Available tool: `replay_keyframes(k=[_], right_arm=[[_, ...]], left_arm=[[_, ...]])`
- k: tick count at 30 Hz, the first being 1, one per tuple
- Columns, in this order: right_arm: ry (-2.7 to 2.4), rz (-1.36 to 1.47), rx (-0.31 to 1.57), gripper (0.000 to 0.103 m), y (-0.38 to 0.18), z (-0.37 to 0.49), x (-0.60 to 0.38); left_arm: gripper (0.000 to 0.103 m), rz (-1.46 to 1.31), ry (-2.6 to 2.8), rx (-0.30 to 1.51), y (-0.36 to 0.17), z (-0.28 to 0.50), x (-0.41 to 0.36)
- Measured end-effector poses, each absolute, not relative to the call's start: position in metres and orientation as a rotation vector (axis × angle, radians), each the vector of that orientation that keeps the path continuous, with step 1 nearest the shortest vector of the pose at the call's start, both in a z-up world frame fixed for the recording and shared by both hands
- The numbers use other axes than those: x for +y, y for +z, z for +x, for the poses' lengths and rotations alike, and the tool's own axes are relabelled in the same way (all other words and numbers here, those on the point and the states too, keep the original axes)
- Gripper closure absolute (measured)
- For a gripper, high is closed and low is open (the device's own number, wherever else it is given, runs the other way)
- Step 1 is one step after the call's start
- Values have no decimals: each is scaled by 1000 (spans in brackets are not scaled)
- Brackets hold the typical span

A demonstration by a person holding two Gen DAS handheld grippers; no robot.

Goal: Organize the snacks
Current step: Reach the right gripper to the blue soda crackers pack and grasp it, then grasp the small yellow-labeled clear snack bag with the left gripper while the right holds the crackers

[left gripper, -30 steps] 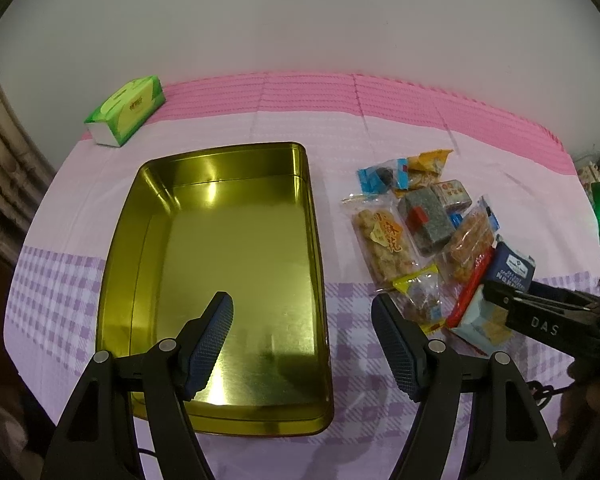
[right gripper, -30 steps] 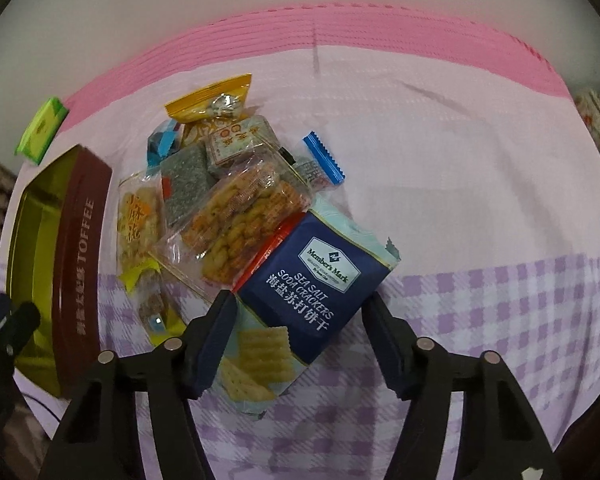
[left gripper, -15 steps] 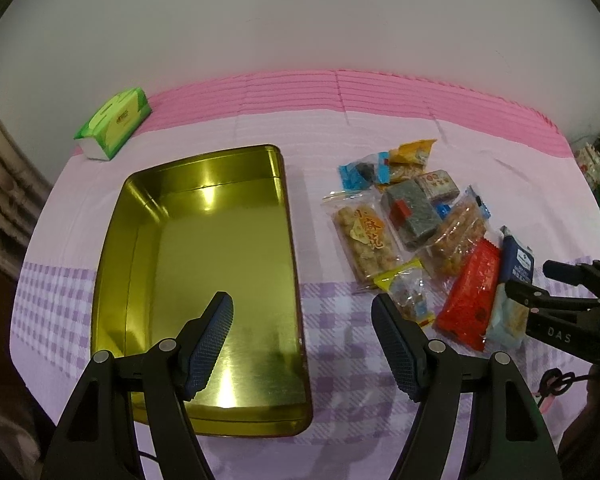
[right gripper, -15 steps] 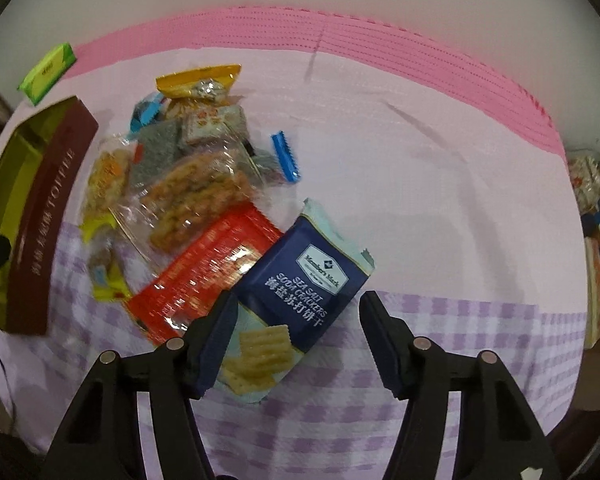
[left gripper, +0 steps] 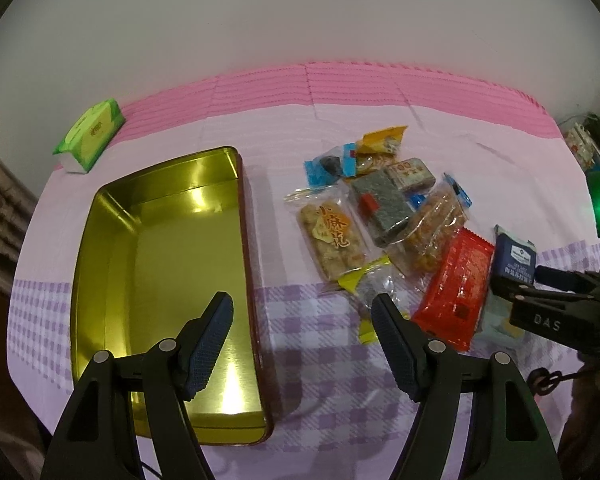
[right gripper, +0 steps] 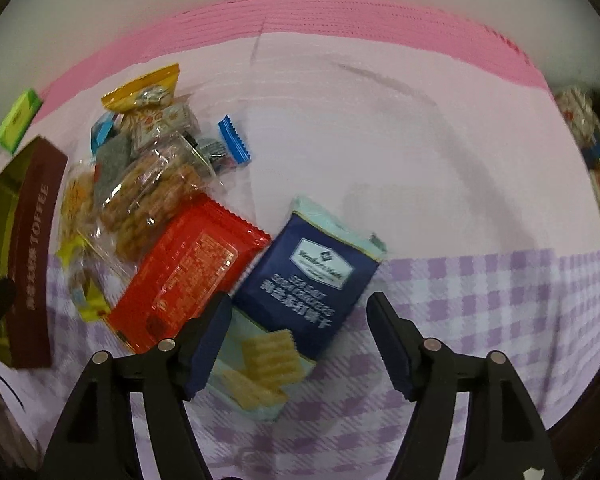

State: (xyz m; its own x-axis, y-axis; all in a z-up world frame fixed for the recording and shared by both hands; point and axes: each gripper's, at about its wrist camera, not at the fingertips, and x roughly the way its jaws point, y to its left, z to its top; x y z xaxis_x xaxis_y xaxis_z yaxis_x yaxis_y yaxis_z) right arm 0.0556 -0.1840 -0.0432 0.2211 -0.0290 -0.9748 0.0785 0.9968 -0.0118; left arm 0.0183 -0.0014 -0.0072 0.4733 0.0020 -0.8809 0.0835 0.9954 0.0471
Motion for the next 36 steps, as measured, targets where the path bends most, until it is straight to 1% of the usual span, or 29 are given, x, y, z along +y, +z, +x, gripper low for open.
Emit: replay_keyframes(k=[3,6,8,12,16,27,32,34,35,36], right_arm=[[-96,57,1361,36,-53,61,-180],[-88,10,1345,39,-53,65,-175],[-73,-4,1344,41,-53,64,-174],[-28,-38,1333,51,-51,56,-179],[3,-72,1306,55,-50,45,-196],[-19,-40,1237,55,-50,38,-244],[-9,-38,1230,54,-49,32,-244],[-6,-35,1230,54,-52,36,-249],[-5,-36,1230,54,-51,36,-247],[-6,-35,1231,54,-51,37,-248]], left_arm=[[31,93,-52,1083,-9,19,-3],[31,93,-56,1088,-9,20,-4],[31,86,-63,1097,-10,21,-5],[31,71,-86,1119,-12,24,-8],[31,55,-119,1149,-16,25,-15],[31,8,-109,1229,-30,42,-35],[44,-23,-76,1302,-40,54,-36],[46,-31,-56,1315,-43,57,-37],[50,-31,-47,1320,-45,59,-37],[51,-35,-43,1328,-47,60,-38]])
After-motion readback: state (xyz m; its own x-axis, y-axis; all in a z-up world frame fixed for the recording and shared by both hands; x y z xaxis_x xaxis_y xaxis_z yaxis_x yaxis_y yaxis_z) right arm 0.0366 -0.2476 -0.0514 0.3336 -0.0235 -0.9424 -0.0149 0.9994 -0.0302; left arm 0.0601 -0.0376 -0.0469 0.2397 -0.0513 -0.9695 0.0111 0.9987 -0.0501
